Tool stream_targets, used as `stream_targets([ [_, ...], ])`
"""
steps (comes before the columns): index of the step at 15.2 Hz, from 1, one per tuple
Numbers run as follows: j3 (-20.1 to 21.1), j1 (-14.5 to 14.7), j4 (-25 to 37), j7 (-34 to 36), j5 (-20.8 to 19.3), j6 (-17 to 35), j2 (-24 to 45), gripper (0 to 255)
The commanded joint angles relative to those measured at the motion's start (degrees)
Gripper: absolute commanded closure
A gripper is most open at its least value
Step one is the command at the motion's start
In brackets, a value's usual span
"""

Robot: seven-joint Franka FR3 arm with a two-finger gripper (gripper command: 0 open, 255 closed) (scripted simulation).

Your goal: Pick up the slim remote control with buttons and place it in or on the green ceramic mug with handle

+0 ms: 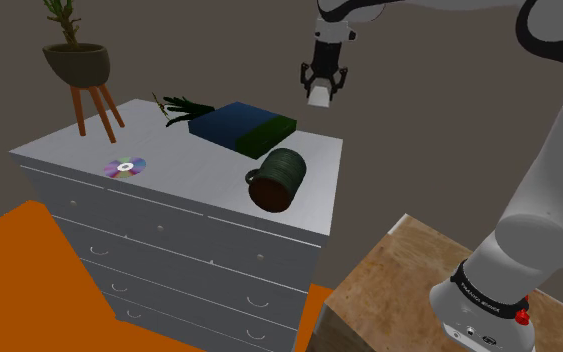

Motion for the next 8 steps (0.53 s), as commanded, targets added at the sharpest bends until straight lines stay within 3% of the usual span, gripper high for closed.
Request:
stream_targets([
  [1, 0.7, 1.0, -2.4, 1.7, 0.1, 0.5, -1.9, 255],
  [8, 4.4, 5.4, -10.2, 9.7, 0.6, 2.2, -8.0, 255],
])
